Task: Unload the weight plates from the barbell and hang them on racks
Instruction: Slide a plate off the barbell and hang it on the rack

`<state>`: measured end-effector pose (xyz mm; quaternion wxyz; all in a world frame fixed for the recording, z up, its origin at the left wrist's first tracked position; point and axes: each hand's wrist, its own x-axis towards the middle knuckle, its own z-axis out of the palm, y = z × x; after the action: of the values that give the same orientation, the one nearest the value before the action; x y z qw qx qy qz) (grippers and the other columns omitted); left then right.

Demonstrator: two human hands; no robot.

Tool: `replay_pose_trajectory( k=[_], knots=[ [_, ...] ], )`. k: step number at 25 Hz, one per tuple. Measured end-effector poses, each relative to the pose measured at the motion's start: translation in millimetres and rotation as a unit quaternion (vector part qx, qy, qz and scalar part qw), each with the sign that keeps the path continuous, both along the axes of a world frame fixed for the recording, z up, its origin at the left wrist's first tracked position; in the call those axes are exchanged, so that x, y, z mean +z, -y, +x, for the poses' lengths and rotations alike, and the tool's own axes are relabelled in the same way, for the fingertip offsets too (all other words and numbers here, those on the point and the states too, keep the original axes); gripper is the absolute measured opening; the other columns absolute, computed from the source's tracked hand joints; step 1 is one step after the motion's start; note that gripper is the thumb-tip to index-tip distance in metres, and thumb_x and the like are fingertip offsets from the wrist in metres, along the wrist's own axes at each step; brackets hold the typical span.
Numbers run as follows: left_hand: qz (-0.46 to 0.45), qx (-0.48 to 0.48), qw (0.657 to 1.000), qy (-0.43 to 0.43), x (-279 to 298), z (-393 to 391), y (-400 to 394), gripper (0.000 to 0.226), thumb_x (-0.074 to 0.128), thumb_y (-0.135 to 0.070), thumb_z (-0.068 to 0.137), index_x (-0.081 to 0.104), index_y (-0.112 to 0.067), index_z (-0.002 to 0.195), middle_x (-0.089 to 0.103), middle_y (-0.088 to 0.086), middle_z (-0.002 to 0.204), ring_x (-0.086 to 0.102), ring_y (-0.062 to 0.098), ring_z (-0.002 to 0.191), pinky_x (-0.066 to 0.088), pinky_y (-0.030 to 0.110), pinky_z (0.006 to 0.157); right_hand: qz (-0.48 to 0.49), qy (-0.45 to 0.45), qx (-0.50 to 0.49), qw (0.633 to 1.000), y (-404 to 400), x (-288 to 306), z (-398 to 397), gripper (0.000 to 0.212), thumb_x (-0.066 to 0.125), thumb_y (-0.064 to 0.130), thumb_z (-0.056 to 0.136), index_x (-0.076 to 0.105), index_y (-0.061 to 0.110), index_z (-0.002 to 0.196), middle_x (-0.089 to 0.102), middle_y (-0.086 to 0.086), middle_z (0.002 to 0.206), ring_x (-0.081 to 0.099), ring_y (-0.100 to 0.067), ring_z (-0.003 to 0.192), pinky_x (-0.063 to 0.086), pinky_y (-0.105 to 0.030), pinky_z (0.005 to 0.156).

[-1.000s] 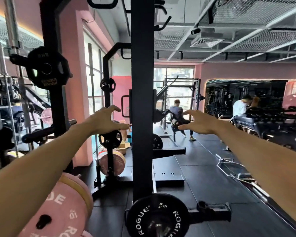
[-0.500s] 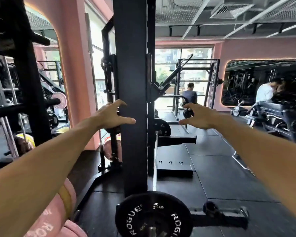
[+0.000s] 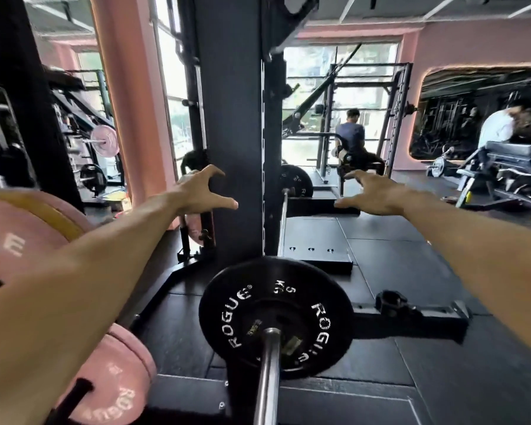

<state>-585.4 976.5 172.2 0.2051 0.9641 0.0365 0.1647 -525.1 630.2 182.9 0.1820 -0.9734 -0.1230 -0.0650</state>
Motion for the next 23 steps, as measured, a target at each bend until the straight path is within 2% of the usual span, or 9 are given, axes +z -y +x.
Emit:
replay_pose_trajectory(
  k=[2,3,4,5,8,13,16,20,23],
  knots=[
    [-0.014,0.006,1.0,-0.009,-45.0,5.9,1.4,0.081,0.079,-0.054,0.072,0.042,-0.035,0.141,0.052,0.008,0.13,0.051,0.026,0.115,0.046,0.029,0.078,0.001,-0.007,-0.004,1.0,1.1,-42.7,2.7,0.081,0.066,0.061,0.079,0.031,0.031,0.146,0.039,-0.007,0.15,0.042,-0.031,0.133,0.035,-0.044,0.109],
    [-0.025,0.005,1.0,-0.016,-68.4,6.9,2.6,0.079,0.08,-0.05,0.073,0.042,-0.034,0.14,0.052,0.007,0.126,0.053,0.024,0.109,0.049,0.022,0.065,0.004,-0.011,-0.003,1.0,0.4,-66.3,3.2,0.079,0.066,0.058,0.08,0.032,0.029,0.146,0.04,-0.007,0.149,0.043,-0.03,0.131,0.036,-0.043,0.108],
    [-0.033,0.002,0.999,-0.023,-90.1,6.9,4.9,0.08,0.08,-0.05,0.07,0.042,-0.034,0.139,0.053,0.004,0.121,0.054,0.021,0.104,0.05,0.016,0.053,0.009,-0.011,-0.001,1.0,-0.3,-89.0,3.5,0.075,0.066,0.055,0.082,0.035,0.028,0.144,0.043,-0.006,0.146,0.045,-0.029,0.129,0.038,-0.041,0.106],
    [-0.036,0.004,0.999,-0.029,-111.6,7.9,6.1,0.084,0.079,-0.056,0.063,0.042,-0.035,0.136,0.057,0.002,0.116,0.056,0.018,0.102,0.05,0.015,0.052,0.013,-0.012,0.004,1.0,-1.8,-110.2,3.6,0.071,0.066,0.053,0.083,0.037,0.026,0.143,0.045,-0.006,0.143,0.046,-0.027,0.125,0.039,-0.038,0.104],
    [-0.025,0.014,0.999,-0.036,-171.0,12.2,6.0,0.097,0.065,-0.068,0.042,0.045,-0.038,0.133,0.066,0.002,0.104,0.057,0.021,0.106,0.049,0.032,0.085,0.032,-0.014,0.016,0.999,-11.0,-165.3,1.2,0.062,0.067,0.049,0.084,0.044,0.025,0.136,0.053,-0.004,0.129,0.05,-0.022,0.109,0.04,-0.033,0.094],
    [-0.075,0.025,0.994,-0.075,-262.3,14.4,-4.2,0.075,0.081,-0.04,0.065,0.05,-0.031,0.132,0.058,0.005,0.112,0.056,0.023,0.106,0.048,0.033,0.093,0.042,-0.041,0.02,0.998,-32.5,-247.1,7.8,0.053,0.068,0.045,0.084,0.05,0.024,0.129,0.054,0.002,0.11,0.052,-0.018,0.102,0.042,-0.032,0.093],
    [-0.084,0.027,0.992,-0.092,-303.1,18.2,-13.7,0.07,0.078,-0.042,0.059,0.053,-0.028,0.123,0.064,0.005,0.102,0.061,0.024,0.099,0.051,0.033,0.086,0.035,-0.066,0.011,0.997,-43.6,-287.1,9.9,0.049,0.067,0.045,0.083,0.05,0.029,0.127,0.058,0.003,0.111,0.054,-0.017,0.103,0.041,-0.03,0.09],
    [-0.108,0.016,0.988,-0.109,-339.6,21.5,-14.1,0.056,0.077,-0.032,0.068,0.051,-0.026,0.117,0.067,0.002,0.096,0.062,0.016,0.086,0.045,0.026,0.065,0.05,-0.056,0.025,0.997,-58.2,-323.4,13.0,0.049,0.066,0.044,0.085,0.05,0.028,0.128,0.056,0.004,0.114,0.056,-0.02,0.107,0.043,-0.036,0.098],
    [-0.125,0.0,0.986,-0.111,-359.6,25.6,-7.3,0.06,0.077,-0.025,0.068,0.053,-0.025,0.123,0.066,0.001,0.098,0.062,0.016,0.085,0.048,0.026,0.069,0.056,-0.024,0.063,0.996,-74.2,-344.0,13.4,0.051,0.063,0.04,0.089,0.048,0.025,0.136,0.051,-0.002,0.128,0.054,-0.019,0.114,0.041,-0.035,0.102]
  ],
)
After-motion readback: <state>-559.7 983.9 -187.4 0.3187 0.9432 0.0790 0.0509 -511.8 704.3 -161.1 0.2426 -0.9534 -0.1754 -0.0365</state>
